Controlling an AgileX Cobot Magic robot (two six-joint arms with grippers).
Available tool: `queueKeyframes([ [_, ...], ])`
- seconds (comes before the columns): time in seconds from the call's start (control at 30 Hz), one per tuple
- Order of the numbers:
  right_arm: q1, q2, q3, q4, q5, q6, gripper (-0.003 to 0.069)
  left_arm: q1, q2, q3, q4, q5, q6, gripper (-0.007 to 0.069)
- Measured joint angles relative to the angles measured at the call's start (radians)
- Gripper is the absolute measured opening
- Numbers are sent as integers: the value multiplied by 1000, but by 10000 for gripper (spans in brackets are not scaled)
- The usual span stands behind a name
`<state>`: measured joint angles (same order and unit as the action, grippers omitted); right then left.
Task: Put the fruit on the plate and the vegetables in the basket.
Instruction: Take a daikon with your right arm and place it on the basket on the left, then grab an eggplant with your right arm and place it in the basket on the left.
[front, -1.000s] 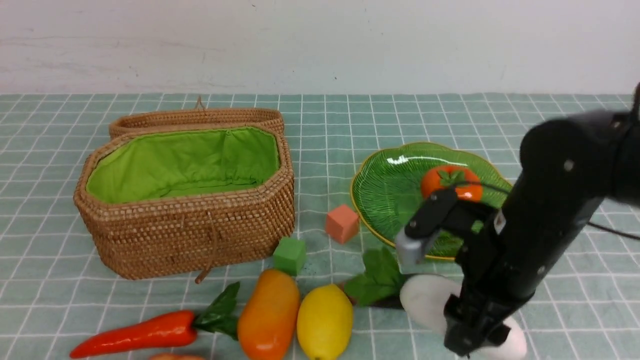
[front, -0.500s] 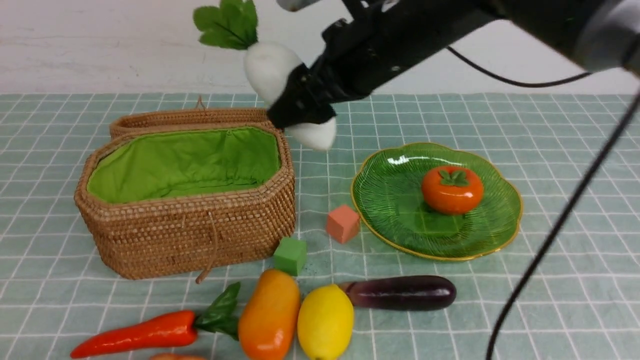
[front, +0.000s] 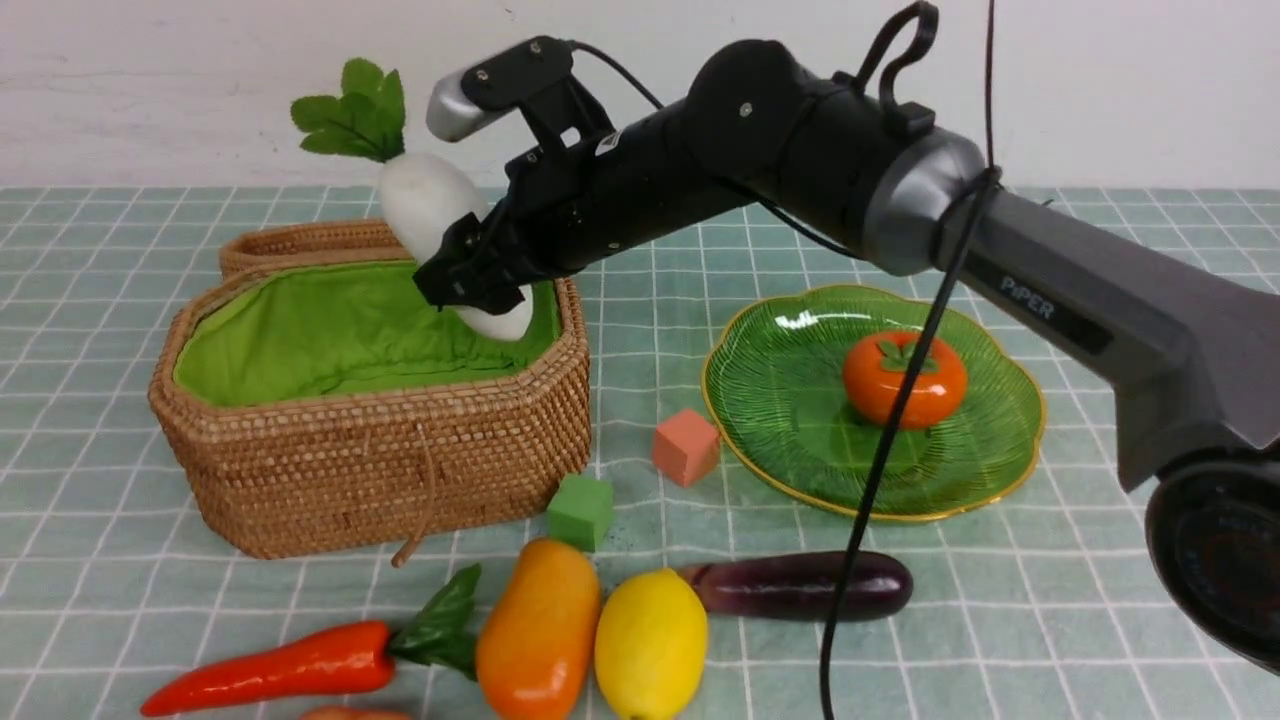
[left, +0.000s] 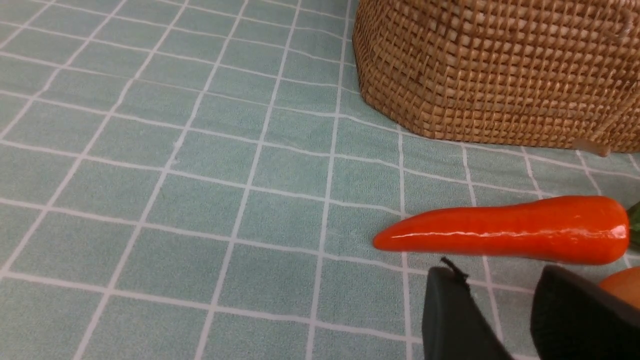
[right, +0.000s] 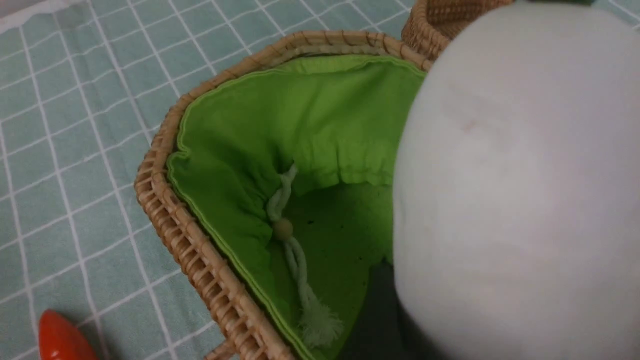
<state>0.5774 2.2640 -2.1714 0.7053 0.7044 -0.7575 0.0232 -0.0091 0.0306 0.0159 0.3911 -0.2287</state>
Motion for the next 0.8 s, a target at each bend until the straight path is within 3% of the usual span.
queueKeyframes([
  [0.1,0,0,-6,0,14,0,660,0,0,0,0,0,0,239],
  [0.2,0,-5,-8,-9,46,0,677,0,0,0,0,0,0,239],
  [0.57,-2,-206,2,-308,413,8,571,0,0,0,0,0,0,239],
  [0.8,-21,-447,365,-373,426,-42,558,0,0,0,0,0,0,239],
])
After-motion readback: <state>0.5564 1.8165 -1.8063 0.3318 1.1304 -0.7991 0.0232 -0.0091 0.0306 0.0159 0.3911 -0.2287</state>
